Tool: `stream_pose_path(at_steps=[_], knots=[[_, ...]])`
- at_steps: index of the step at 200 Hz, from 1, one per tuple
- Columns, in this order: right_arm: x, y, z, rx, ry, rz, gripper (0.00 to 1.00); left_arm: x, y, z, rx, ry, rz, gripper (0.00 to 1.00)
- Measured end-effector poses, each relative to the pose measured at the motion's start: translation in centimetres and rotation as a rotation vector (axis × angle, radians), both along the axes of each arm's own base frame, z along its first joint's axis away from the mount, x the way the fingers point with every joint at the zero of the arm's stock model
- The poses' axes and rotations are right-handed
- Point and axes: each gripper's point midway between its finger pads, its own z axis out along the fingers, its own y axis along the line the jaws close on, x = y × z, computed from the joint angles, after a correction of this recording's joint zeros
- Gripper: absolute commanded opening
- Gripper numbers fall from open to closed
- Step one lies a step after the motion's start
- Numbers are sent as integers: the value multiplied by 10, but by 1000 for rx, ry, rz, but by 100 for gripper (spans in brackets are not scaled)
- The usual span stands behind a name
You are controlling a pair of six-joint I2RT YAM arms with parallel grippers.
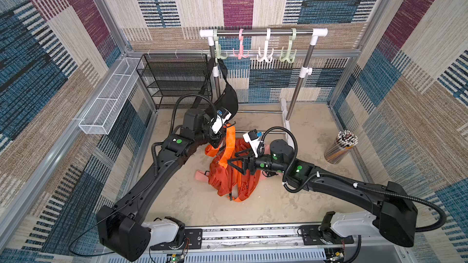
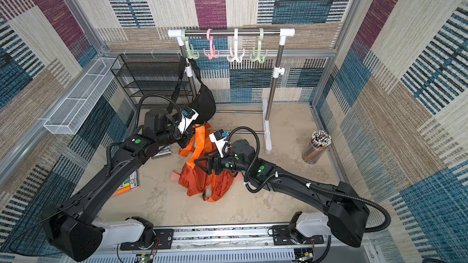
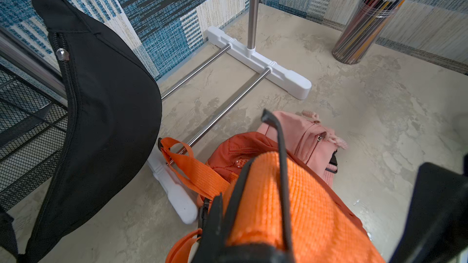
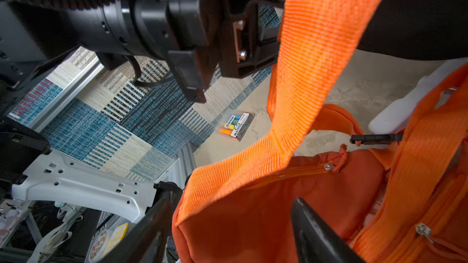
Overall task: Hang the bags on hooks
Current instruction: Pick up the bag from the bag.
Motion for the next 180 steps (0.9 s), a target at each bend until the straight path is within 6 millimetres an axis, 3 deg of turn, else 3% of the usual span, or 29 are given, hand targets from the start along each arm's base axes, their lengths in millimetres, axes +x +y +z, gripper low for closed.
stream_pose_path(at_steps=[7, 33, 49, 78, 100, 138, 180], knots=[[0, 5, 1, 10, 5, 5, 64, 0, 0, 0, 0, -1, 1, 0], [2, 20, -5, 35, 44, 14, 17, 2, 3, 2, 1, -6, 12, 0], [2, 25, -10, 40, 68, 8, 0, 5, 5, 4, 5, -16, 28, 0], [8, 18, 0, 47, 58, -49, 0, 12, 14, 15, -9, -41, 62, 0], [25, 8, 37, 38, -40, -149, 0, 18, 19, 36, -39, -78, 83, 0], [91, -26, 119, 18, -260, -392, 0, 26, 7, 103, -127, -213, 37, 0], [158, -56, 176, -48, -422, -592, 0, 43, -3, 160, -178, -317, 11, 0]])
